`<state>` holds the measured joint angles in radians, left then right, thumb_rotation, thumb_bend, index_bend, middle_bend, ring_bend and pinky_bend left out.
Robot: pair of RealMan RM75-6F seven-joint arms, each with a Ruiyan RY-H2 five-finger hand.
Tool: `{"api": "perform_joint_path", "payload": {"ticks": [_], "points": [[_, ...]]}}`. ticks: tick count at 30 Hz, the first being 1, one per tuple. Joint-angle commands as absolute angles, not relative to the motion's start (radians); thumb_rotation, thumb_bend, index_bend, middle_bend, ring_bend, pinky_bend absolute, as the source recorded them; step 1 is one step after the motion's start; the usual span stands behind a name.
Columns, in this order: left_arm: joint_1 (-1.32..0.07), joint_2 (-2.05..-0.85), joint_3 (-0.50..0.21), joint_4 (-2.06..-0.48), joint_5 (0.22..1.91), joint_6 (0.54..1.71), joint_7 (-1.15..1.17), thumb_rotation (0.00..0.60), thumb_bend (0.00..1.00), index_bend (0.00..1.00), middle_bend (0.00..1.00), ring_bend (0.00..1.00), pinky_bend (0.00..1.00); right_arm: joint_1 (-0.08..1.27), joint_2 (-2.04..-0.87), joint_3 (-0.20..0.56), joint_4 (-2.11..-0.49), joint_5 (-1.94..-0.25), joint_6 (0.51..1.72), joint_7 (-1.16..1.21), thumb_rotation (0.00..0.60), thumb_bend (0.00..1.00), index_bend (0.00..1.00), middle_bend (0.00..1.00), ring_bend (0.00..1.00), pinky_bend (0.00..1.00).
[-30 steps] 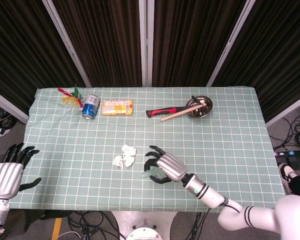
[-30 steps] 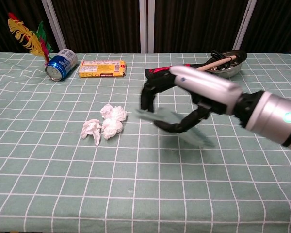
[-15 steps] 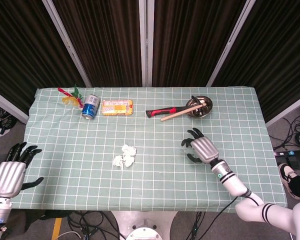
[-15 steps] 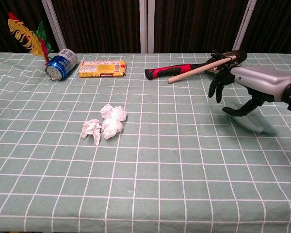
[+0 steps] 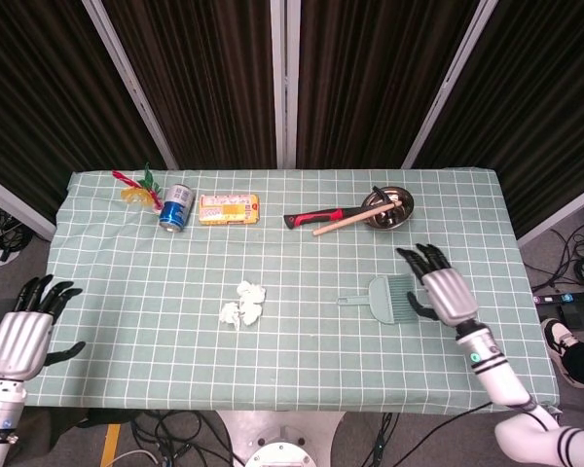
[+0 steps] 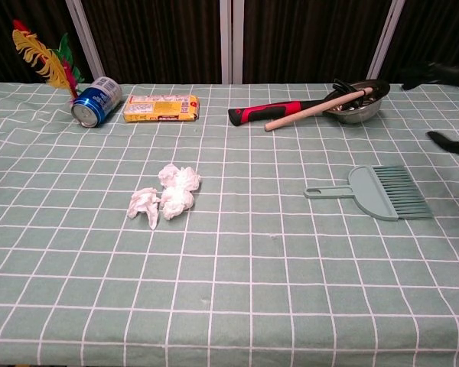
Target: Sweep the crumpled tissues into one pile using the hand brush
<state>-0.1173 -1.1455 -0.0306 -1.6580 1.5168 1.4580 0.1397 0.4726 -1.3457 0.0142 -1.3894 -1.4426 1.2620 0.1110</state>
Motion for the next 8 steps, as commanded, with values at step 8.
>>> {"api": "perform_joint_path", "payload": {"ticks": [8], "points": [[-0.133,-1.210,-0.049,-1.606,1.499,1.453,0.168,0.600,0.00,0.21,0.16,0.05,0.07,0.136,-1.163,-0.059,-1.495,-1.469,1.617,0.217,0.600,0.37,0.00,0.08,0.00,0.00]]}}
